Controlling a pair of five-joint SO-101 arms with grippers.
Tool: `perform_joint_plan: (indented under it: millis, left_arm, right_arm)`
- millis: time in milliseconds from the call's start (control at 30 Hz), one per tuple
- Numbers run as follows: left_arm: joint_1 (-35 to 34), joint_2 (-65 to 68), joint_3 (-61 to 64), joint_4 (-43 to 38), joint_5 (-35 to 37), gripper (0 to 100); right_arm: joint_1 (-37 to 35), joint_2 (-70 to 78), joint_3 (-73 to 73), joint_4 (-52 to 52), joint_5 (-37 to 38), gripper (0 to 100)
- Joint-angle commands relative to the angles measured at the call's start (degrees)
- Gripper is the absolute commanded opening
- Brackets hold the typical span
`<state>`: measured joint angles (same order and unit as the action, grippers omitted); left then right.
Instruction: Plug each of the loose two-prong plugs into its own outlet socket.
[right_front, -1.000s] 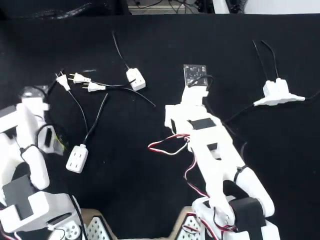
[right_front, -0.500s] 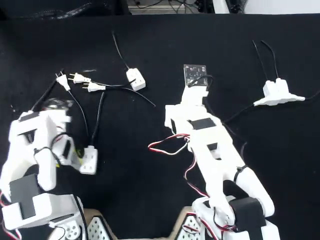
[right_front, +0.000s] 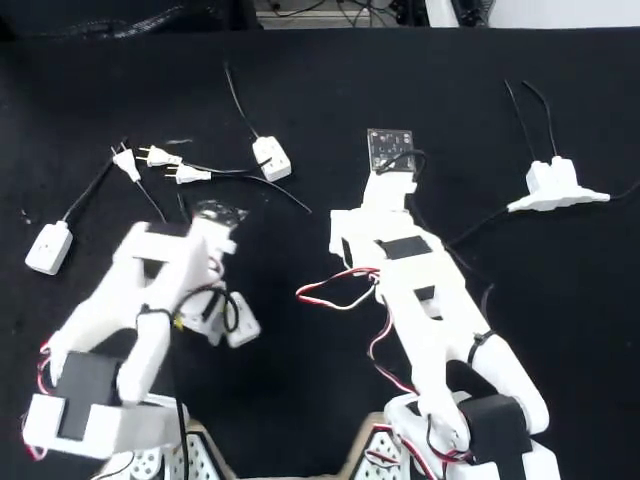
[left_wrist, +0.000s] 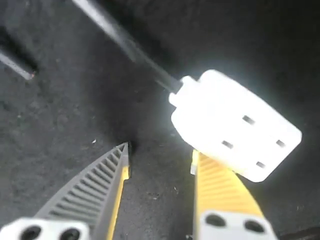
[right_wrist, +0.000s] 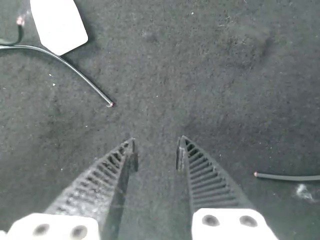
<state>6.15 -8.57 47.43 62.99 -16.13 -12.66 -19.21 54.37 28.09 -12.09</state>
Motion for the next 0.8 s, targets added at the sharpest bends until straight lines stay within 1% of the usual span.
perform_joint_plan:
  millis: [0,167,267,400,467,533,600,767]
  left_arm:
    - [6.4,-0.9,0.2,-5.1,3.3,21]
    - [6.6,-1.1,-2.4,-3.9,5.5,21]
    - [4.4,-3.1,-7.1,3.5,5.6,21]
    - [-1.2,-7.1,-16.3,15.8,4.7,21]
    - [-4.2,-8.2,-20.5,18.7,3.8,21]
    - [-6.4,-8.4,-22.2,17.8,3.7,21]
    - [-8.0,-8.2,-21.4,13.6,4.0,21]
    - [-8.8,-5.0,-15.1,-4.1,13.8,21]
  right_arm:
    - [0.9,-2.5,-4.9,0.0,-0.3,12.6]
    - [0.9,-2.5,-4.8,0.0,-0.3,12.6]
    - [0.9,-2.5,-4.9,0.0,-0.3,12.6]
    - [0.9,-2.5,-4.9,0.0,-0.3,12.6]
    - [0.9,-2.5,-4.9,0.0,-0.3,12.6]
    - [0.9,-2.5,-4.9,0.0,-0.3,12.6]
    - [0.9,-2.4,-4.9,0.0,-0.3,12.6]
    - [0.9,-2.2,-4.9,0.0,-0.3,12.6]
